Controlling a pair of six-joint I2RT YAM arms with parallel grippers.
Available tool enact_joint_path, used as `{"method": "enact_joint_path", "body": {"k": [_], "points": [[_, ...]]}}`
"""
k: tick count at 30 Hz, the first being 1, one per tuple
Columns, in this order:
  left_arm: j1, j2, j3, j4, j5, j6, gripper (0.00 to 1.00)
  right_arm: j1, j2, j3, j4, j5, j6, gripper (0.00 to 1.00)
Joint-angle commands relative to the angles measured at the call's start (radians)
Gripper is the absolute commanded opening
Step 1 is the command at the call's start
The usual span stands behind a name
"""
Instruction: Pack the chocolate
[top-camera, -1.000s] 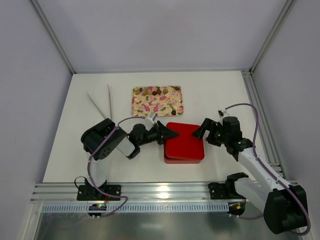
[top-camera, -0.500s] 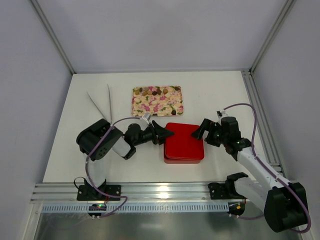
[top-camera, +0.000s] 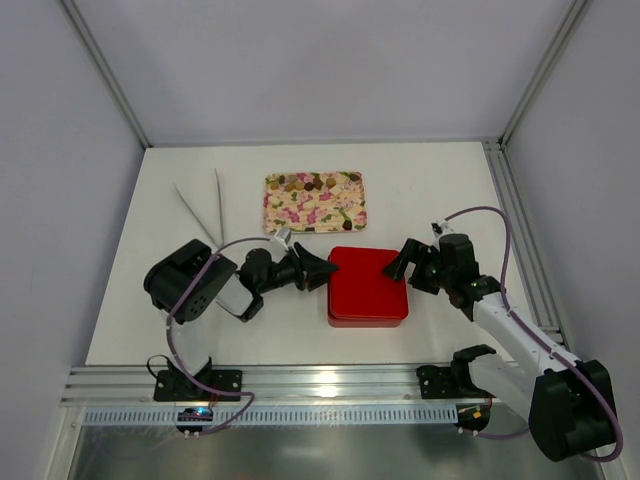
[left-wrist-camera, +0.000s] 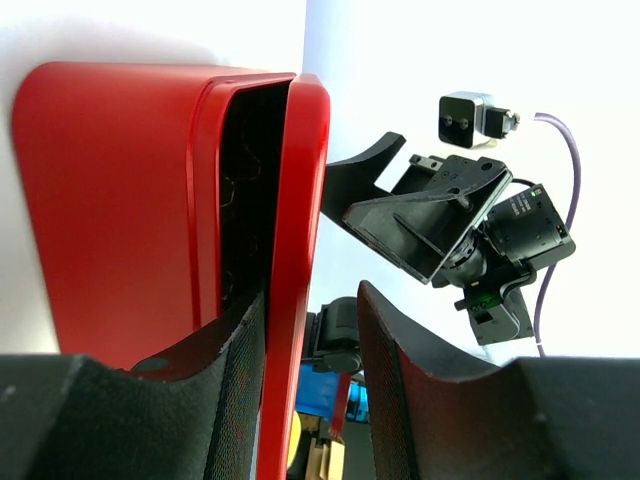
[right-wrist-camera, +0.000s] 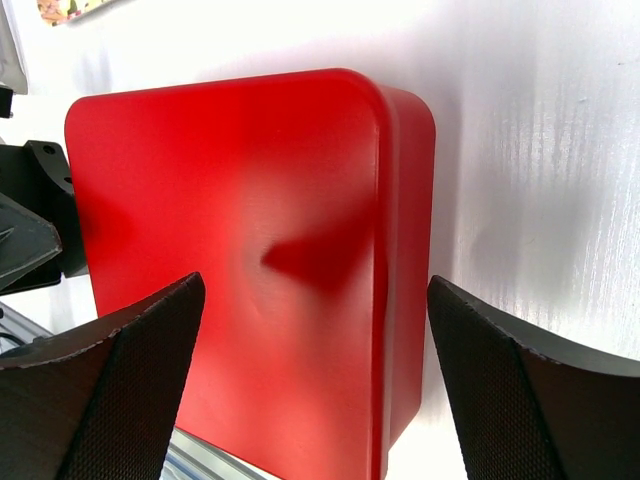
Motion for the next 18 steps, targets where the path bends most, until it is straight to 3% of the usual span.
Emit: {"method": "enact_joint_path", "body": {"k": [1,18], "points": [[0.017,-0.039,-0.017,0.201,0.024,0.024,0.4,0.01,0.004,0.011,0.026,0.024,0.004,0.91],[0.066,-0.059,-0.085,0.203,0.051,0.03,0.4,0.028,0.002,0.036,-0.005,0.05,-0.005,0.85]]}}
